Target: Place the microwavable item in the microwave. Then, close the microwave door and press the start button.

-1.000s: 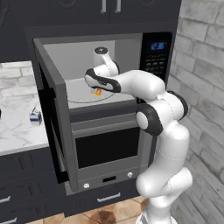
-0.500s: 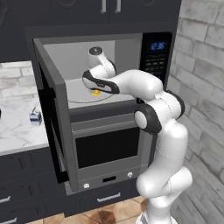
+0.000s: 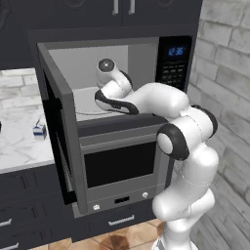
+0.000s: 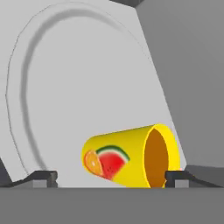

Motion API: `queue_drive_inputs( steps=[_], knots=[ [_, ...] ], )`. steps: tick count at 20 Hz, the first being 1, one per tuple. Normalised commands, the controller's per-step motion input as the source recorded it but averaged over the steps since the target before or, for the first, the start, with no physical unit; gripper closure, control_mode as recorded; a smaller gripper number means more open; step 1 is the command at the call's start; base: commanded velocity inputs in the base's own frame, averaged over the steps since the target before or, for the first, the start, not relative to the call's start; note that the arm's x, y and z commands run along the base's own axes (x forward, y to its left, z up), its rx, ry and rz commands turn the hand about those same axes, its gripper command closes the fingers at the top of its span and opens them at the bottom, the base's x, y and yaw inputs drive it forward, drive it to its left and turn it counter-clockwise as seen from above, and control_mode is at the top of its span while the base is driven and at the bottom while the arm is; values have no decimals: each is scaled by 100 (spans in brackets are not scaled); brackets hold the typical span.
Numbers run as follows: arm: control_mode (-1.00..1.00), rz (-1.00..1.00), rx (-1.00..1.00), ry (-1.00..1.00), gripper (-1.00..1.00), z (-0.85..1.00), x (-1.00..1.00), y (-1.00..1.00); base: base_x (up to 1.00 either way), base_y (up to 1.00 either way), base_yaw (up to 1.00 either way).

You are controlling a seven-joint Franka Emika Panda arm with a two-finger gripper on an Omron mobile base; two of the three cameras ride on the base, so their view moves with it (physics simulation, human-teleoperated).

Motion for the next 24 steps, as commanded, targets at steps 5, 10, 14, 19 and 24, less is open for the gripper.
queue_drive_inputs(
  steps=[5,10,14,19,24],
  knots=[
    [-100,1,0,-20,-100,32,-89,0,0,0,0],
    [-100,0,0,-19,-100,39,-100,0,0,0,0],
    [-100,0,0,-13,-100,22,-100,-1,0,0,0],
    [-100,1,0,-12,-100,34,-100,-20,0,0,0],
    [-100,1,0,-13,-100,70,-100,-35,0,0,0]
  ],
)
